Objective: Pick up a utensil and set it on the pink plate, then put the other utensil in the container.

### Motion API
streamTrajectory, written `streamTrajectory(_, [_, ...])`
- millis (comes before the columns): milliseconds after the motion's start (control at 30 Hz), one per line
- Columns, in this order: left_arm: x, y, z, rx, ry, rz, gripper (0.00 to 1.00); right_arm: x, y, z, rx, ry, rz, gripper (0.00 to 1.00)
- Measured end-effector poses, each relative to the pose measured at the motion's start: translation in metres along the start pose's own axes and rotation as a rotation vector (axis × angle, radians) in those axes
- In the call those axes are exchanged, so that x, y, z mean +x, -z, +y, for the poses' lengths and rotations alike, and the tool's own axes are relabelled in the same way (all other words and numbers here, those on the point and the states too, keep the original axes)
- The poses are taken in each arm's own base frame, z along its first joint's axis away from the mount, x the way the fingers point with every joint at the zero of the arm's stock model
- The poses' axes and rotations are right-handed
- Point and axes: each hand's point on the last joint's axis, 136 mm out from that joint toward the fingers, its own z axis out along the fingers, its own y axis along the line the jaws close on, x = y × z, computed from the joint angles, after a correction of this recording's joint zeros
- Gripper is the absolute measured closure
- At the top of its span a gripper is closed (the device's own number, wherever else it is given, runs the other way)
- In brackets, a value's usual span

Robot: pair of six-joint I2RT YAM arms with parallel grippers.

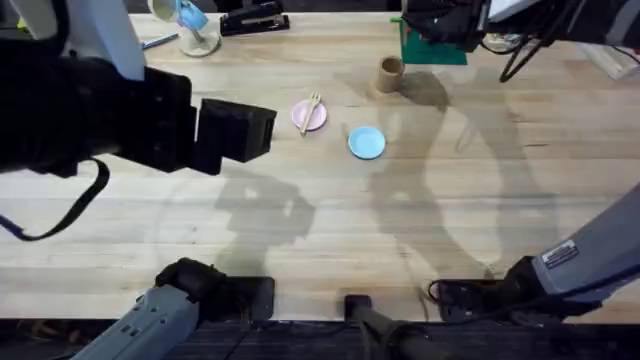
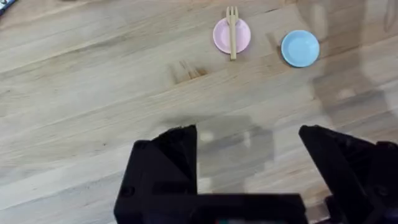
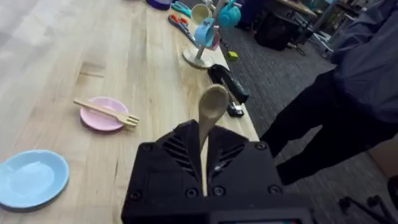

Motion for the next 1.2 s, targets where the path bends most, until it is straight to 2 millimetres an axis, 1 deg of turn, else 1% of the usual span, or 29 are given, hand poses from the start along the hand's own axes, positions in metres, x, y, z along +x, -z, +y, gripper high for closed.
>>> streamTrajectory(300, [0.0, 0.0, 0.0, 0.0, 0.0, 0.0, 0.007, -0.001, -0.004, -0.01, 0.016, 0.04, -0.016, 0.97])
streamTrajectory(400, [0.0, 0.0, 0.0, 0.0, 0.0, 0.0, 0.007, 0.009, -0.006, -0.011, 0.019, 0.02, -0.018, 0.97])
streamTrajectory(533, [0.0, 0.0, 0.0, 0.0, 0.0, 0.0, 0.006, 0.027, -0.008, -0.008, 0.015, -0.026, -0.016, 0.97])
streamTrajectory(633, [0.0, 0.0, 0.0, 0.0, 0.0, 0.0, 0.007, 0.036, -0.011, -0.006, 0.015, -0.049, -0.009, 0.97])
streamTrajectory(767, [0.0, 0.0, 0.0, 0.0, 0.0, 0.0, 0.007, 0.044, -0.016, -0.005, 0.019, -0.071, 0.005, 0.97])
streamTrajectory(1033, [0.0, 0.0, 0.0, 0.0, 0.0, 0.0, 0.008, 0.055, -0.027, 0.0, 0.013, -0.101, 0.02, 0.97])
streamTrajectory(1200, [0.0, 0.0, 0.0, 0.0, 0.0, 0.0, 0.008, 0.07, -0.029, 0.004, 0.012, -0.142, 0.032, 0.97])
